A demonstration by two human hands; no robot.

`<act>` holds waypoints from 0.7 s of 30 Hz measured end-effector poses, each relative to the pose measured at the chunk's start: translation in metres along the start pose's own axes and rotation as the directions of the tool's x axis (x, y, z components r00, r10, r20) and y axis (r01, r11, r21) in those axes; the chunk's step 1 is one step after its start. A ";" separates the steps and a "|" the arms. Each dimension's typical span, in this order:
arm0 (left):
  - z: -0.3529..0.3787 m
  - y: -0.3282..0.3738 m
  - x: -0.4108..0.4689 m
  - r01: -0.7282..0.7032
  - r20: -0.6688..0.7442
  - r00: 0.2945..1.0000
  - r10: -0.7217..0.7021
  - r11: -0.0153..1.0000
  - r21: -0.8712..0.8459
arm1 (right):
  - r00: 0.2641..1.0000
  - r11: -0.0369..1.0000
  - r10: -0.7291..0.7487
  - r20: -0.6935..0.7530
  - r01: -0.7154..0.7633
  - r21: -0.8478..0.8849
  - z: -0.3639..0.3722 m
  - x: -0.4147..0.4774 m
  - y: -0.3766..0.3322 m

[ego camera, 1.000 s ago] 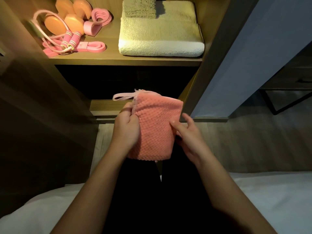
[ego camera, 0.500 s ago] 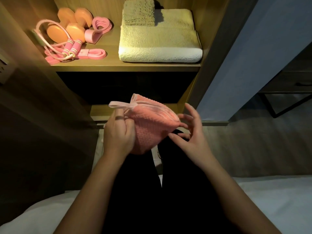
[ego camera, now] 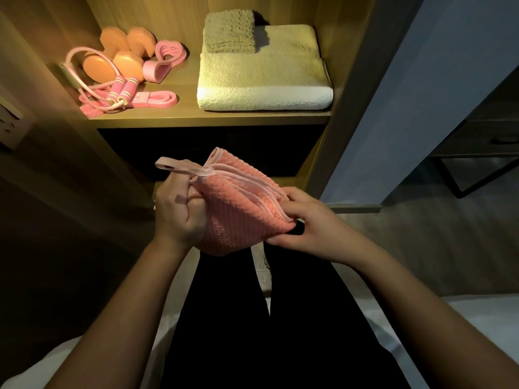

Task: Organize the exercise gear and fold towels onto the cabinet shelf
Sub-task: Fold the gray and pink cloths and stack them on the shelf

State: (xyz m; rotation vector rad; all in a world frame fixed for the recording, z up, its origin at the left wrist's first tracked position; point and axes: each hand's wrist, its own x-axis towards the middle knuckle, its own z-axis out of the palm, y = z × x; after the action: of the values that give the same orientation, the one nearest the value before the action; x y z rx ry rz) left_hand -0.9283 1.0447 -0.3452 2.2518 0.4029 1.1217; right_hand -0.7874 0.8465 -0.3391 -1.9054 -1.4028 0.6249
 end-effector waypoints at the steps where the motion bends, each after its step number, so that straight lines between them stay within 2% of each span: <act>1: -0.002 -0.001 0.003 -0.032 -0.015 0.999 0.033 0.997 0.065 | 0.999 0.999 -0.007 0.040 0.008 -0.038 0.001 0.001 0.002; 3: -0.009 -0.006 0.014 -0.029 -0.050 0.998 0.040 0.978 0.207 | 0.999 0.997 0.031 0.042 -0.028 -0.075 -0.001 0.001 0.006; 6: -0.012 -0.010 0.024 0.010 -0.030 1.000 -0.001 0.952 0.307 | 0.997 0.996 0.077 -0.032 -0.078 -0.043 -0.007 0.003 0.011; 8: -0.004 -0.009 0.024 0.029 0.014 0.999 -0.035 0.951 0.307 | 0.994 0.995 0.093 -0.050 -0.092 0.033 -0.012 0.007 0.014; 11: 0.001 -0.012 0.023 0.009 0.063 0.998 -0.027 0.961 0.276 | 0.997 0.993 0.078 0.007 -0.078 0.093 -0.014 0.011 0.017; 14: -0.005 -0.022 0.033 0.003 0.076 0.997 -0.031 0.938 0.346 | 0.997 0.989 0.061 -0.041 -0.054 0.140 -0.018 0.010 0.022; 16: 0.000 -0.027 0.033 0.063 0.097 0.990 -0.102 0.936 0.346 | 0.994 0.986 0.082 -0.075 -0.070 0.152 -0.021 0.014 0.026; 18: 0.011 -0.028 0.030 0.171 0.104 0.974 -0.203 0.951 0.257 | 0.984 0.969 0.140 -0.110 -0.113 0.221 -0.022 0.019 0.031; 20: 0.018 -0.027 0.028 0.325 0.064 0.938 -0.341 0.929 0.177 | 0.961 0.883 0.253 -0.113 -0.182 0.433 -0.016 0.021 0.035; 21: 0.020 -0.030 0.028 0.413 0.037 0.905 -0.423 0.897 0.155 | 0.945 0.794 0.314 -0.088 -0.211 0.570 -0.011 0.021 0.037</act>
State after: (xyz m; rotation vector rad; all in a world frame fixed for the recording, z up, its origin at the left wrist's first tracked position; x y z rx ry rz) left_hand -0.8954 1.0748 -0.3554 2.1711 0.9169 0.8054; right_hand -0.7501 0.8572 -0.3600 -1.6314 -0.7262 0.8630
